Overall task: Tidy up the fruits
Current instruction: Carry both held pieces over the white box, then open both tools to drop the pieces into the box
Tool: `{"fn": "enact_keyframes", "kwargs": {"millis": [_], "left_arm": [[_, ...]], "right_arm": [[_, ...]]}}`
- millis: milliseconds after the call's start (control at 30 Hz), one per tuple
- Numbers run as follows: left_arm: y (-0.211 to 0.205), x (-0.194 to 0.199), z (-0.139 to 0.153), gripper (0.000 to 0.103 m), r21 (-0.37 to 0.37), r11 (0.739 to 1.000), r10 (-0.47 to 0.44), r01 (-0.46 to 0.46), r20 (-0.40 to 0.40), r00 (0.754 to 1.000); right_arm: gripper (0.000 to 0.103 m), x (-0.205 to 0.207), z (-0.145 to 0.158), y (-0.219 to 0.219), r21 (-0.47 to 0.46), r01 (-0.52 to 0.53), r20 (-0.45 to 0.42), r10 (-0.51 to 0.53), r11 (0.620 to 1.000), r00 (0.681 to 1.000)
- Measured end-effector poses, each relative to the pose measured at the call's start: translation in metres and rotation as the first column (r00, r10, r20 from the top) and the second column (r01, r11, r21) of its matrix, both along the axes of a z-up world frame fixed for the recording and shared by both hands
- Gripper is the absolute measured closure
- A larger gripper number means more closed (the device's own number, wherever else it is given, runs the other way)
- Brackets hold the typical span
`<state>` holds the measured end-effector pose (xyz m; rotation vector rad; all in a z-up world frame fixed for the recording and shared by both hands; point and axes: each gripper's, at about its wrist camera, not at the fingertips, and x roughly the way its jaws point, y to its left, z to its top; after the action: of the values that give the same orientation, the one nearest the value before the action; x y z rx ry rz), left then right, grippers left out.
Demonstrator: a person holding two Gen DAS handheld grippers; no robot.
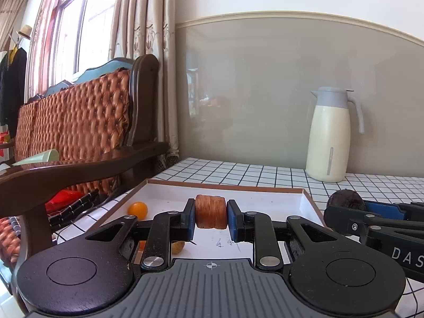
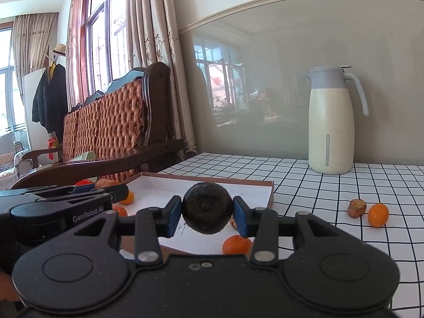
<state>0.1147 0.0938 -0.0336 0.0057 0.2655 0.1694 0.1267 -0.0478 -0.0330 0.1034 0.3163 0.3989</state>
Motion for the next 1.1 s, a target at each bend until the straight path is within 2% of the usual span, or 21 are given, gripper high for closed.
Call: {"fn": "enact_keyframes", "kwargs": {"millis": [333,1100], "left_arm": [[0.03,0.024,0.001,0.078,-0.001,0.998,0.062,-0.062,0.005,0.998],[0.07,0.095,-0.021,0.078,-0.028,0.991,0.127,-0.13,-0.08,0.989]], "right_arm": [[0.069,0.021,-0.003,0.014,-0.014,0.025,0.011,-0.025,1.0,1.0],[0.069,0.07,-0.021,0.031,-0.035,0.072,-0.051,-0.074,0.997,0.996]]}}
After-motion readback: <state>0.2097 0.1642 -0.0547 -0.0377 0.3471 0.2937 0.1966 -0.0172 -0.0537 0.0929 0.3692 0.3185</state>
